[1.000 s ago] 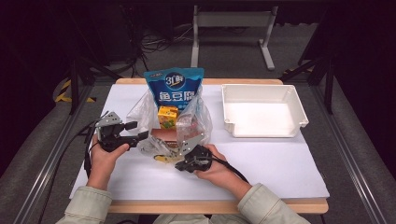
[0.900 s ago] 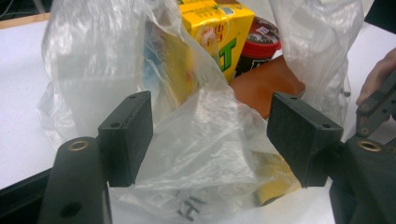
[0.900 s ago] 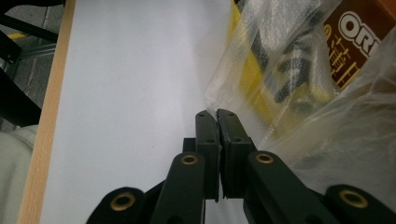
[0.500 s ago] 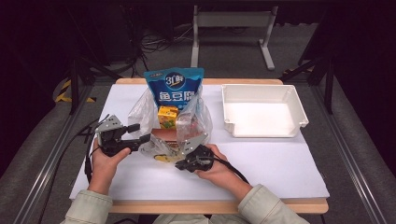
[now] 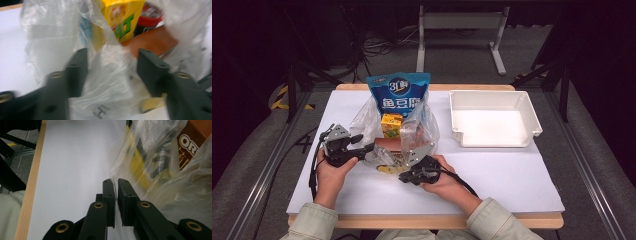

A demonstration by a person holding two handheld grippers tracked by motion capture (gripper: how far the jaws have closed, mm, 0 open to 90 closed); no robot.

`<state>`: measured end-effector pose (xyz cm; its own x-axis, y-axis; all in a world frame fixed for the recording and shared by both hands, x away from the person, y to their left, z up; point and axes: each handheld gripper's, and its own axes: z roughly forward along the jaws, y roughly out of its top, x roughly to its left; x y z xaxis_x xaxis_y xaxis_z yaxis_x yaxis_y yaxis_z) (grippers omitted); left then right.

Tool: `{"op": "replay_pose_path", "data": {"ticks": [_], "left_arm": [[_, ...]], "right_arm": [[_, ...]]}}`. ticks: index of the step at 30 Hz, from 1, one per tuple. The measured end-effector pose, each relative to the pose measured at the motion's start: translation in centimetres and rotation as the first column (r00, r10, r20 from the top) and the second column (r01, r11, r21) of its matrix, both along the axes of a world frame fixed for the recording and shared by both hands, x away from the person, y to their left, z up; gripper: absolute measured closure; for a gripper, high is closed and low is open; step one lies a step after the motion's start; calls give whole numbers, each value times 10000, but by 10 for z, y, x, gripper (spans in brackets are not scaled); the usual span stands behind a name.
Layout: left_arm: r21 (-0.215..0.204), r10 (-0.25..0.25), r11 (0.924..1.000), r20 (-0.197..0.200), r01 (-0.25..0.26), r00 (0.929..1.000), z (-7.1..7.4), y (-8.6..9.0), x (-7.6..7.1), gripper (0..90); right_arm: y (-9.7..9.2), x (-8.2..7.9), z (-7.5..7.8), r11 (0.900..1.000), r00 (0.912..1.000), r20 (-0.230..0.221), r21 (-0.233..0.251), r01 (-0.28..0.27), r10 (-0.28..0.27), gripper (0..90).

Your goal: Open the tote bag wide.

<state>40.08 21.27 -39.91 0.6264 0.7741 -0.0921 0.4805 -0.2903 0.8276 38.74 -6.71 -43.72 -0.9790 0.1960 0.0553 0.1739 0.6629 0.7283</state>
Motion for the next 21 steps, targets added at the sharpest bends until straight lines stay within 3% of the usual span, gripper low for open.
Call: {"op": "replay_pose_path", "data": {"ticks": [1, 2, 7, 12, 21], "left_arm": [[219, -7, 9998, 52, 6, 10000, 0, 0, 0, 658], [316, 52, 9995, 184, -58, 9998, 0, 1, -2, 714], [384, 33, 9992, 426, -49, 9991, 5, 6, -7, 846], [465, -73, 9989, 343, 57, 9994, 11, 12, -12, 869], [630, 36, 9980, -573, 0, 9984, 2, 27, -20, 872]], "right_arm": [[0, 0, 0, 10000, 10000, 10, 22, -12, 12, 846], [0, 0, 1, 10000, 10000, 6, 52, 32, -32, 847], [-2, 1, 3, 9999, 9999, 77, 145, 92, -93, 855], [-6, 3, 4, 9995, 9997, 104, 232, 217, -219, 889], [-5, 4, 4, 9993, 9994, 211, 275, 265, -270, 900]]}}
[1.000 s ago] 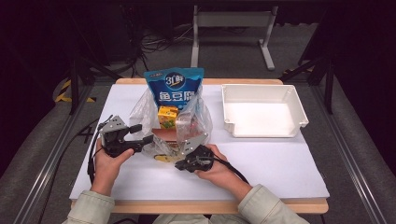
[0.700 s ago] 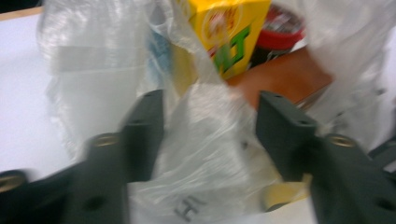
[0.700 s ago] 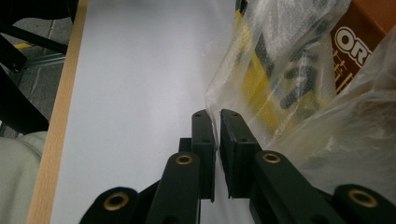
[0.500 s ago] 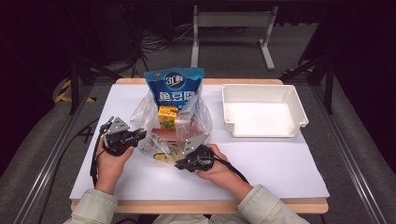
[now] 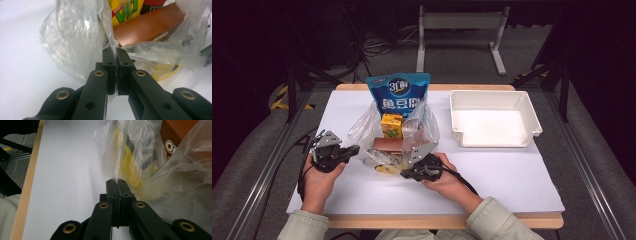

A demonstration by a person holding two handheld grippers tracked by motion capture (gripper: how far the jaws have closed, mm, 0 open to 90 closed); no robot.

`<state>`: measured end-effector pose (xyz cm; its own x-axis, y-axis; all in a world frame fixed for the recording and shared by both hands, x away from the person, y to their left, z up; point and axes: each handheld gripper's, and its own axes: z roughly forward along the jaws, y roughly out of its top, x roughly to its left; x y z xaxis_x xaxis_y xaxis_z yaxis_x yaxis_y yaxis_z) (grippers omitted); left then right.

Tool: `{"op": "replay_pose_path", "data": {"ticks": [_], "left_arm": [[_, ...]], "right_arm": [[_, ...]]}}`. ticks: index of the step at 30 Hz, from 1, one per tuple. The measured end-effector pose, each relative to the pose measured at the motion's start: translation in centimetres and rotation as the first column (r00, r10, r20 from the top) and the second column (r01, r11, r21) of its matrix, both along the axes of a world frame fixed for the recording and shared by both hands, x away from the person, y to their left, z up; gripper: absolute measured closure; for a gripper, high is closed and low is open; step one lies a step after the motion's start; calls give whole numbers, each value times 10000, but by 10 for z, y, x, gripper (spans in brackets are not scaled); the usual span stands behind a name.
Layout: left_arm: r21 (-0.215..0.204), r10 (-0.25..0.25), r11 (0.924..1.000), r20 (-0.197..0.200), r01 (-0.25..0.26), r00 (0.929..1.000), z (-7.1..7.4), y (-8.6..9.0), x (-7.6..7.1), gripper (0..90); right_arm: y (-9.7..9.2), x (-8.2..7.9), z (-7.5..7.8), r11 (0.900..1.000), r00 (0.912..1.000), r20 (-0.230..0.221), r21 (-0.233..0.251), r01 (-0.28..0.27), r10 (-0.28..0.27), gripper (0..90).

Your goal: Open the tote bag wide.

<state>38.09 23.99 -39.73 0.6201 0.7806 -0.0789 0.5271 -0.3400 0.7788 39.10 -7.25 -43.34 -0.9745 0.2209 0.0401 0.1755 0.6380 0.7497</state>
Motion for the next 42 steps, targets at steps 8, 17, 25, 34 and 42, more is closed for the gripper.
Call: {"op": "replay_pose_path", "data": {"ticks": [8, 17, 25, 34, 42], "left_arm": [[601, 60, 9982, -510, -29, 9987, -17, -1, 6, 872], [835, 215, 9964, -937, -137, 9954, -37, -7, 20, 866], [994, 120, 9950, -1002, -20, 9949, -47, -11, 28, 850], [870, 99, 9962, -735, -35, 9972, -46, -10, 27, 847], [867, 118, 9962, -710, -56, 9974, -47, -11, 27, 841]], "right_arm": [[1, -1, -1, 10000, 10000, -5, -60, 21, -21, 900], [0, 3, -6, 9991, 9995, -180, -360, 245, -252, 900], [-2, 6, -10, 9972, 9985, -311, -607, 441, -461, 900], [-6, 3, 2, 9995, 9991, -296, 43, 310, -308, 835], [-16, -1, 23, 9959, 9992, 45, 810, 401, -406, 672]]}}
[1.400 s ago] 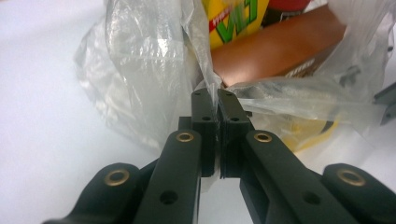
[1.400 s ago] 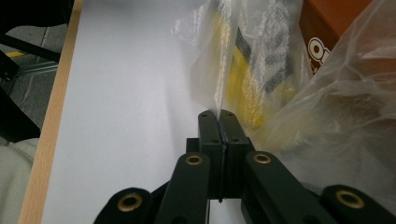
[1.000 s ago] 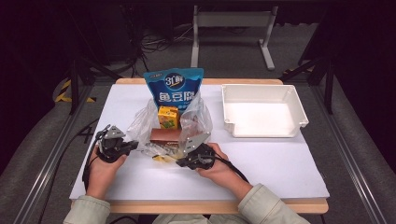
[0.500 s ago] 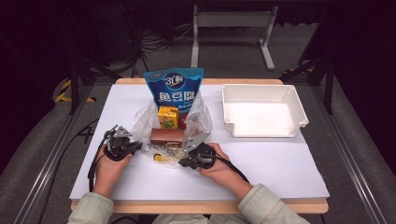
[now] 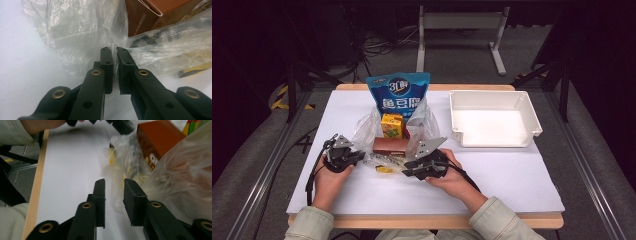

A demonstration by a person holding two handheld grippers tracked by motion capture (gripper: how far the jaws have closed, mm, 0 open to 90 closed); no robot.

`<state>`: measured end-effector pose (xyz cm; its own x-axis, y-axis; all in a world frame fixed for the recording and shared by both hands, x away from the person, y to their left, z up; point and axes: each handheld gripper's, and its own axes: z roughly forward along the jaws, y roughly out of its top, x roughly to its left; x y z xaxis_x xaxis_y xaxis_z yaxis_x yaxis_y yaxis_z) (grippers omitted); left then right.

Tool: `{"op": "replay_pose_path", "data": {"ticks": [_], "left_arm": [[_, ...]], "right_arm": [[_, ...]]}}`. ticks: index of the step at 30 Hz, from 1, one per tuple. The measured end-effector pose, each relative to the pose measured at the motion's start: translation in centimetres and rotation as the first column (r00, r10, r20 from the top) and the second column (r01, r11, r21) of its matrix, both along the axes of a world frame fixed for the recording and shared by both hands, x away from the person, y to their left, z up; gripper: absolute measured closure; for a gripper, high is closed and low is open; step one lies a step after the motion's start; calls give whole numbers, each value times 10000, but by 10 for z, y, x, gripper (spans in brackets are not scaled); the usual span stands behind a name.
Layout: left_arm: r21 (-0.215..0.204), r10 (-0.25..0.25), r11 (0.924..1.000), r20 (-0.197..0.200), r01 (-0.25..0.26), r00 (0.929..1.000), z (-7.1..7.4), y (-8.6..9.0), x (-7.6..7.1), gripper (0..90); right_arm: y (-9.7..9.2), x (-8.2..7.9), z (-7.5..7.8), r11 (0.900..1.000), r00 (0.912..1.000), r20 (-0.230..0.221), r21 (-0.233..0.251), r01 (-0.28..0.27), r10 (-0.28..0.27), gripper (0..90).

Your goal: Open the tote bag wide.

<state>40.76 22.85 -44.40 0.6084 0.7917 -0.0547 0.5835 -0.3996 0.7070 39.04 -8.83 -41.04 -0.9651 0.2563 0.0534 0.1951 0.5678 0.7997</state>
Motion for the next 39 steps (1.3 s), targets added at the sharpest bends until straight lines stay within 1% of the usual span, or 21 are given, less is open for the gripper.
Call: {"op": "replay_pose_path", "data": {"ticks": [3, 9, 10, 12, 13, 15, 16, 17, 18, 19, 20, 22, 24, 25, 27, 29, 30, 33, 34, 35, 39], "left_arm": [[-12, 2, 10000, -11, -2, 10000, 0, 0, 0, 840], [-15, 5, 10000, -3, -5, 10000, 0, 0, 0, 839], [25, -17, 10000, 18, 17, 10000, 0, 0, 0, 839], [24, -20, 10000, 2, 20, 10000, 1, 0, -1, 840], [20, -25, 10000, 5, 25, 10000, 1, 1, -1, 839], [34, -53, 10000, 11, 53, 10000, 1, 1, 0, 838], [34, -53, 10000, 11, 53, 10000, 1, 1, 0, 838], [39, -53, 10000, 12, 53, 10000, 1, 1, 0, 838], [-10, 4, 10000, -12, -4, 10000, 1, 0, -1, 838], [-9, 3, 10000, -16, -3, 10000, 1, 0, -1, 838], [-28, 20, 10000, 3, -20, 10000, 1, 0, -1, 838], [-47, 2, 10000, 18, -2, 10000, 1, -1, 0, 838], [-49, 1, 10000, 7, -1, 10000, 1, -1, -1, 838], [-49, 1, 10000, 7, -1, 10000, 1, -1, -1, 838], [-41, -22, 10000, -13, 22, 10000, 1, 0, -1, 838], [-39, -27, 10000, -5, 27, 10000, 1, 0, -1, 838], [-36, -32, 10000, -9, 32, 10000, 1, 0, -1, 837], [-38, -42, 10000, -15, 41, 10000, 1, 0, -1, 837], [-34, -42, 10000, -11, 42, 10000, 1, 0, -1, 836], [-30, -42, 10000, -12, 42, 10000, 1, 0, -1, 835], [21, -52, 10000, 2, 52, 10000, 0, 0, 0, 833]], "right_arm": [[-6, -2, 11, 9991, 9996, 226, 395, 178, -187, 609], [-19, -5, 38, 9894, 9936, 798, 1273, 691, -797, 558], [-19, -5, 38, 9894, 9936, 798, 1273, 691, -797, 558], [-25, -6, 45, 9822, 9899, 871, 1604, 972, -1122, 536], [-28, -5, 50, 9742, 9848, 923, 1860, 1281, -1472, 500], [-31, -4, 54, 9655, 9773, 1062, 2064, 1586, -1832, 465], [-33, -3, 55, 9591, 9695, 1206, 2146, 1844, -2134, 438], [-33, -3, 55, 9591, 9695, 1206, 2146, 1844, -2134, 438], [-36, -1, 59, 9410, 9552, 1173, 2403, 2383, -2719, 382], [-36, -1, 59, 9410, 9552, 1173, 2403, 2383, -2719, 382], [-36, 1, 61, 9283, 9432, 1183, 2513, 2740, -3104, 322], [-33, 5, 63, 9205, 9324, 1238, 2473, 3024, -3395, 260], [-28, 10, 64, 9096, 9127, 1459, 2351, 3427, -3816, 218], [-28, 10, 64, 9096, 9127, 1459, 2351, 3427, -3816, 218], [-24, 17, 65, 8990, 9051, 1353, 2436, 3640, -4032, 174], [-22, 20, 66, 8892, 8953, 1390, 2529, 3812, -4233, 149], [-20, 23, 67, 8796, 8843, 1462, 2603, 3981, -4435, 132], [-16, 28, 68, 8712, 8769, 1401, 2629, 4147, -4597, 132], [-14, 31, 68, 8671, 8696, 1457, 2560, 4274, -4717, 132], [-12, 33, 67, 8599, 8577, 1545, 2454, 4475, -4905, 129], [-7, 41, 64, 8417, 8295, 1763, 2287, 4891, -5299, 120]]}}
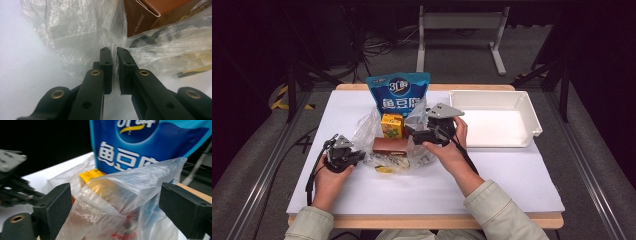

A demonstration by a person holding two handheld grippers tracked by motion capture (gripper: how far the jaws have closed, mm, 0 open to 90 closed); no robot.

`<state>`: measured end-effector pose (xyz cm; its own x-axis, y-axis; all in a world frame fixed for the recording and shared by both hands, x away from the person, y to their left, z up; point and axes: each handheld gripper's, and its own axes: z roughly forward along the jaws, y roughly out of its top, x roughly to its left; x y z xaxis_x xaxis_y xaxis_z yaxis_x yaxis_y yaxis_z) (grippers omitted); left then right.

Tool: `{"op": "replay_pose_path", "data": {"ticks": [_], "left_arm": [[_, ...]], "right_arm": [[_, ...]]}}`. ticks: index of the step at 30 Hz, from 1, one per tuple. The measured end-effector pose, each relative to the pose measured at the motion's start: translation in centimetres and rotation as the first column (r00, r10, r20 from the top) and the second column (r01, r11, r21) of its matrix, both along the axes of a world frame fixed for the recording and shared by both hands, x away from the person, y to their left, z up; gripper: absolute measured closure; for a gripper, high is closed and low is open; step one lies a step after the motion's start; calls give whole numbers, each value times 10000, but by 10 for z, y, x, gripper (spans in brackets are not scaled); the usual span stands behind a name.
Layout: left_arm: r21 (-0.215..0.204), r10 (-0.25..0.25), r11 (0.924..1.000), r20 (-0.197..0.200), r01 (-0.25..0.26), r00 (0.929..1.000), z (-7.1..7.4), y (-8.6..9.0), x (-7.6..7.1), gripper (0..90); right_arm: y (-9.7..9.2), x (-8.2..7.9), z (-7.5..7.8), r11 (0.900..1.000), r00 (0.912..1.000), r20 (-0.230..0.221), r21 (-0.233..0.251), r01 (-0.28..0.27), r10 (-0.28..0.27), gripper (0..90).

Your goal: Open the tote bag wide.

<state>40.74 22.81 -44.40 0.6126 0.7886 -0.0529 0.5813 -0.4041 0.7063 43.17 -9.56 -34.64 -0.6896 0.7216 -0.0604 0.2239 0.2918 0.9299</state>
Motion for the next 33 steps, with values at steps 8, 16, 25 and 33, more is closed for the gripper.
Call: {"op": "replay_pose_path", "data": {"ticks": [8, 16, 25, 33], "left_arm": [[13, -39, 10000, -14, 40, 10000, -1, 0, 0, 831], [37, -35, 10000, 9, 35, 10000, 0, 0, 0, 829], [-6, -16, 10000, 53, 16, 10000, 0, 0, -1, 829], [68, -65, 10000, 81, 65, 9999, 0, -1, 0, 827]], "right_arm": [[-8, 20, -11, 9941, 9972, -227, -827, 696, -717, 305], [-15, 25, -10, 9897, 9954, 62, -1061, 957, -956, 834], [-31, 24, -11, 9714, 9847, 195, -1614, 1740, -1731, 895], [-35, 24, -26, 9522, 9821, -63, -2462, 1808, -1881, 894]]}}
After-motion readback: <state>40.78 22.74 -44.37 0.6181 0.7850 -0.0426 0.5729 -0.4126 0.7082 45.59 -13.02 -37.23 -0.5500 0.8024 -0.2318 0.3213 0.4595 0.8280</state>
